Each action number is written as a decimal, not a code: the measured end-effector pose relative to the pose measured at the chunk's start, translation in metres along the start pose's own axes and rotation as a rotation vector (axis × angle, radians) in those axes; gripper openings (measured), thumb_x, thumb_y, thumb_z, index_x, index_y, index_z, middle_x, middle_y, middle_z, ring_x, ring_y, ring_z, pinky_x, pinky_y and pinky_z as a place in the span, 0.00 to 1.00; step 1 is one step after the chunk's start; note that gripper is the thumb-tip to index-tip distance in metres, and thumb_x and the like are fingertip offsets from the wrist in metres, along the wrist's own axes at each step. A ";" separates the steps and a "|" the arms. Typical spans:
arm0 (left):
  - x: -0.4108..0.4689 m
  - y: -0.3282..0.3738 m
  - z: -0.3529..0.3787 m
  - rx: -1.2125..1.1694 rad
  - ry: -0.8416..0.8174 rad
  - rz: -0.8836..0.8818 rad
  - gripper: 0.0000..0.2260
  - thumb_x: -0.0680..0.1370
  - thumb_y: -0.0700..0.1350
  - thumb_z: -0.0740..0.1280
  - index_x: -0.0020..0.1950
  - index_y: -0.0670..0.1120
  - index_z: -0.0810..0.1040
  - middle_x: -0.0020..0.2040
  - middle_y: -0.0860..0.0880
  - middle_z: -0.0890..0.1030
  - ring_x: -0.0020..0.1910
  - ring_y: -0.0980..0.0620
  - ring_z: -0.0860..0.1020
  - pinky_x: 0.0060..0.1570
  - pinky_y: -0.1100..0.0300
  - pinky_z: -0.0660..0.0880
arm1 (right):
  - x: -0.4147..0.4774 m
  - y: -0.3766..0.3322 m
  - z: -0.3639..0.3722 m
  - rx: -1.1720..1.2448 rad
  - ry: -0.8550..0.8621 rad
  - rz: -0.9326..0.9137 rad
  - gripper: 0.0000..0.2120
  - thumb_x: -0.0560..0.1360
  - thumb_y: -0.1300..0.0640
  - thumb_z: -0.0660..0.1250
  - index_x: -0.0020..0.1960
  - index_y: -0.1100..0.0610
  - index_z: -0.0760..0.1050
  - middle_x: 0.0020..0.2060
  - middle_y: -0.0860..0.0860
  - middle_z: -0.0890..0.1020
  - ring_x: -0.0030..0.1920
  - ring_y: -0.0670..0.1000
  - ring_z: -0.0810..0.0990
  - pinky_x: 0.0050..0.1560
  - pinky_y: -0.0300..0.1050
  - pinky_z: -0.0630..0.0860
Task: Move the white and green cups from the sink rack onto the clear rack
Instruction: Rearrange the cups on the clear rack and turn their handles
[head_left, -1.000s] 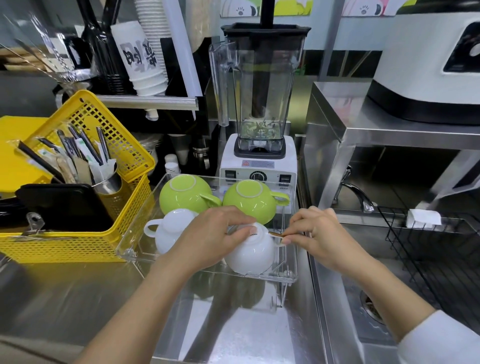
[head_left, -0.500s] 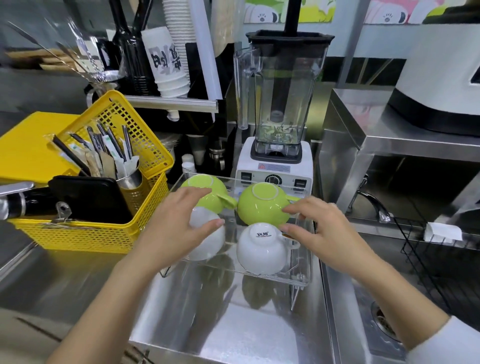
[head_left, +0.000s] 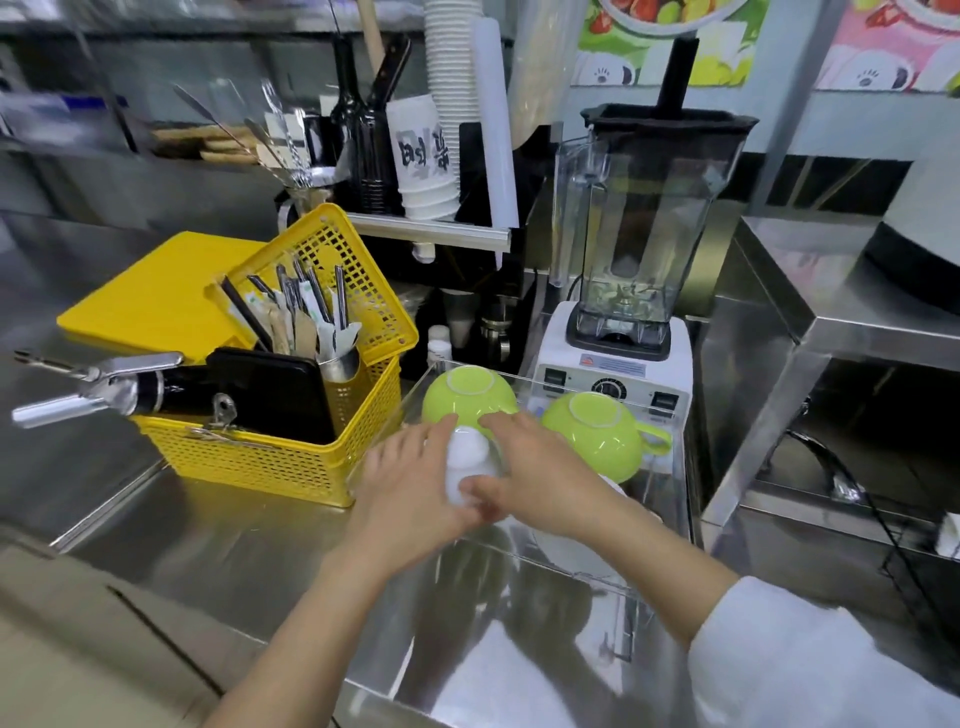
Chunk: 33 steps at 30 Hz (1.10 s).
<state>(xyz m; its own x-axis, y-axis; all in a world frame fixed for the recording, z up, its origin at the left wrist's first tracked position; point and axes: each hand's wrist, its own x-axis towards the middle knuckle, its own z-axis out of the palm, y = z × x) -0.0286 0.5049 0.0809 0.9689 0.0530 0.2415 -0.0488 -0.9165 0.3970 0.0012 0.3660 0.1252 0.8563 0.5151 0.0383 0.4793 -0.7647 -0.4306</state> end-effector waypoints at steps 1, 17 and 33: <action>0.000 -0.001 0.000 -0.057 -0.006 -0.006 0.45 0.59 0.67 0.61 0.72 0.51 0.53 0.70 0.49 0.64 0.69 0.50 0.59 0.65 0.52 0.58 | 0.003 -0.003 0.002 0.023 -0.020 0.040 0.28 0.70 0.47 0.67 0.64 0.57 0.63 0.62 0.58 0.71 0.62 0.60 0.69 0.61 0.53 0.67; -0.002 0.000 -0.010 -0.192 0.344 0.416 0.35 0.63 0.56 0.69 0.65 0.41 0.64 0.63 0.43 0.69 0.64 0.49 0.64 0.66 0.50 0.64 | 0.003 -0.013 0.003 0.272 0.093 0.024 0.38 0.61 0.52 0.72 0.66 0.48 0.58 0.59 0.55 0.67 0.61 0.59 0.69 0.59 0.53 0.71; -0.004 0.032 -0.028 -1.765 0.125 -0.104 0.17 0.74 0.44 0.61 0.61 0.39 0.73 0.54 0.40 0.82 0.51 0.45 0.81 0.43 0.57 0.80 | -0.019 -0.024 -0.016 1.158 0.230 0.192 0.32 0.58 0.40 0.76 0.57 0.48 0.68 0.52 0.48 0.77 0.51 0.48 0.79 0.48 0.45 0.77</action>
<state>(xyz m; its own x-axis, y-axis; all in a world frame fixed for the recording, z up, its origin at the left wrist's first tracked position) -0.0405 0.4864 0.1178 0.9663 0.1818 0.1821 -0.2542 0.5652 0.7848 -0.0229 0.3682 0.1495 0.9659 0.2589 -0.0059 -0.0175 0.0427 -0.9989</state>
